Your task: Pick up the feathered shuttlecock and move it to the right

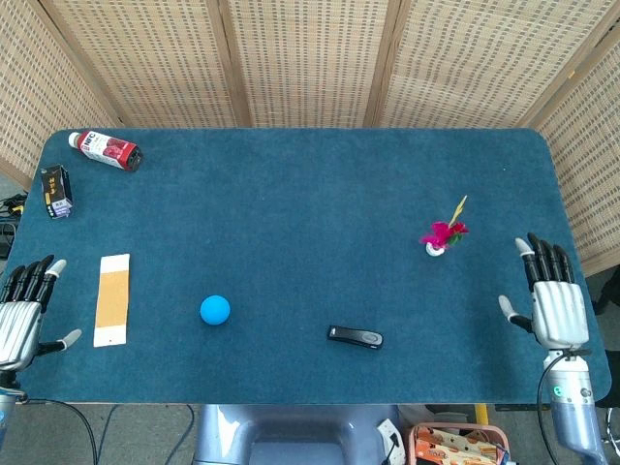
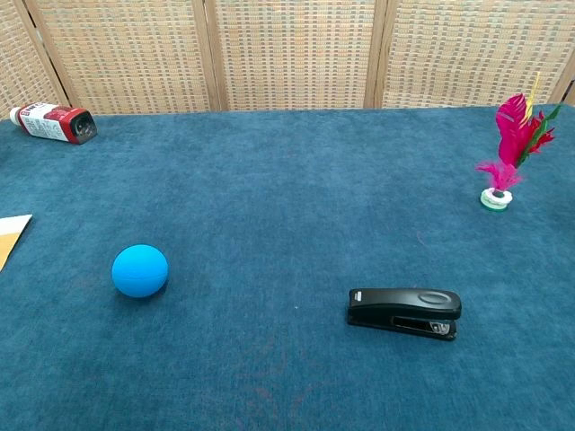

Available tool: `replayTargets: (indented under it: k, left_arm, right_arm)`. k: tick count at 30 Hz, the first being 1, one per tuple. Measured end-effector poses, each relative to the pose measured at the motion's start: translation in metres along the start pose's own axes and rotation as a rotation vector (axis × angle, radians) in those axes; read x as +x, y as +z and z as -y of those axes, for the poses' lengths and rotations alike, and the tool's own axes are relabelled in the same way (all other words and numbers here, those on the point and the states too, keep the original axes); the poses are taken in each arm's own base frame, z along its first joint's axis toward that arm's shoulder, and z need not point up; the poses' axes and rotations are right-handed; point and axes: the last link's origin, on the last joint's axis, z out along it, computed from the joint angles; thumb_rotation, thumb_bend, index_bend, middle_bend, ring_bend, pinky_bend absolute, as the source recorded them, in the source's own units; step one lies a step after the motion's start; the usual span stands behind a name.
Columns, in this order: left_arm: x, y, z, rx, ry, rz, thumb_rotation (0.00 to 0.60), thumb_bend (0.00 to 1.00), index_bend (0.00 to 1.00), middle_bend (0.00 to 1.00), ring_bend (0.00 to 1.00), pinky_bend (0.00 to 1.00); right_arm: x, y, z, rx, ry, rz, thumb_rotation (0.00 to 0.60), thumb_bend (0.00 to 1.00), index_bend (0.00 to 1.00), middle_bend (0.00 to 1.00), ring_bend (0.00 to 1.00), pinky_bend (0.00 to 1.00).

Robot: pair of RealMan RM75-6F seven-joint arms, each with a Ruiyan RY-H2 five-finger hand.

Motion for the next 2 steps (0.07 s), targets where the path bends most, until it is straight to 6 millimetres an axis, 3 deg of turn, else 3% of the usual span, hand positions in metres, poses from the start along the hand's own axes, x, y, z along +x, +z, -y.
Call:
replayTargets:
  k: [2]
  left_arm:
    - [-0.0006, -0.0004, -0.0004, 0.0, 0.004, 0.004, 0.6, 0.0, 0.0, 0.0, 0.0, 0.0]
  right_arm:
    - [-0.005, -0.0155, -0.0064, -0.003, -0.03, 0.046, 0.6, 0.26, 0.01, 0.0, 0.0, 0.0]
